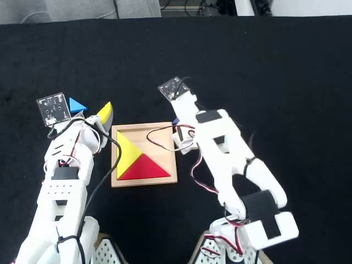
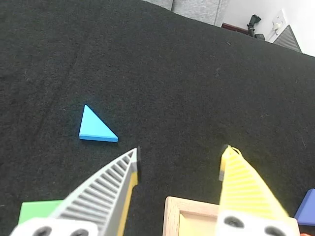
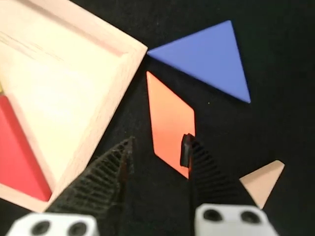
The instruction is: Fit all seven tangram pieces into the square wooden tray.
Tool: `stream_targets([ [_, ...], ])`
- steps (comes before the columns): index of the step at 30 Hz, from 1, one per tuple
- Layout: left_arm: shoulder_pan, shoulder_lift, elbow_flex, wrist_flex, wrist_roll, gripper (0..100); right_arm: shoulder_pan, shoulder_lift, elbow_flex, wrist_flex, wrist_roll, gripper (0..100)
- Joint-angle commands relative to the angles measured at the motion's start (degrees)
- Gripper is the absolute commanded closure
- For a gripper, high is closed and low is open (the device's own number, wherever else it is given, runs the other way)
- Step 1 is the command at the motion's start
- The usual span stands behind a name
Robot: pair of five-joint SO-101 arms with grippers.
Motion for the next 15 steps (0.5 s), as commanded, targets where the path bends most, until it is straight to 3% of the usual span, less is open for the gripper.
stream_targets([
  [1, -0.4, -0.79, -2.95, -0.35, 0.35, 73, 1.93, 0.31, -3.03, -0.53, 0.26, 83.8],
  [15, -0.4, -0.79, -3.03, -0.35, 0.35, 73, 1.76, 0.48, -3.03, -0.53, 0.26, 83.8],
])
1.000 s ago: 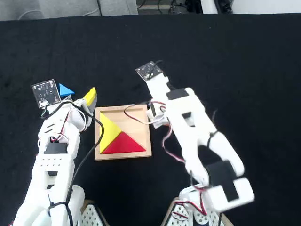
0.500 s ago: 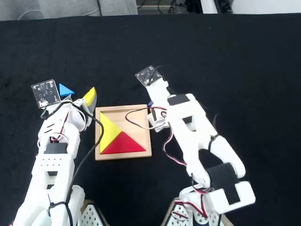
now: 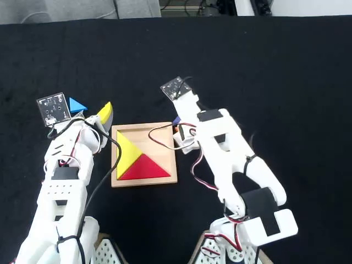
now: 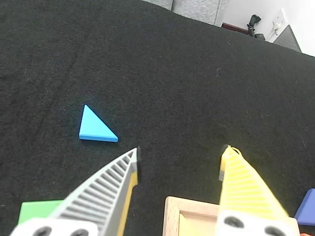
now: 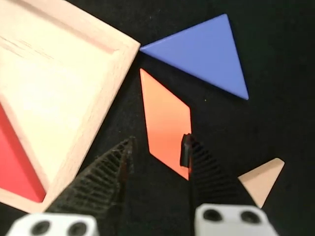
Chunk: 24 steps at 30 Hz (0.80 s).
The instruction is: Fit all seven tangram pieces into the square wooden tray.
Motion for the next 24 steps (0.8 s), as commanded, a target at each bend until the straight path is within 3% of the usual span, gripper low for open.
stream_targets([
  [1, -0.4, -0.79, -3.03, -0.35, 0.35, 73, 0.7, -0.31, -2.86, -0.53, 0.26, 83.8],
  [24, -0.4, -0.79, -2.95, -0.35, 0.35, 73, 0.79, -0.66, -2.77, -0.53, -2.99, 83.8],
])
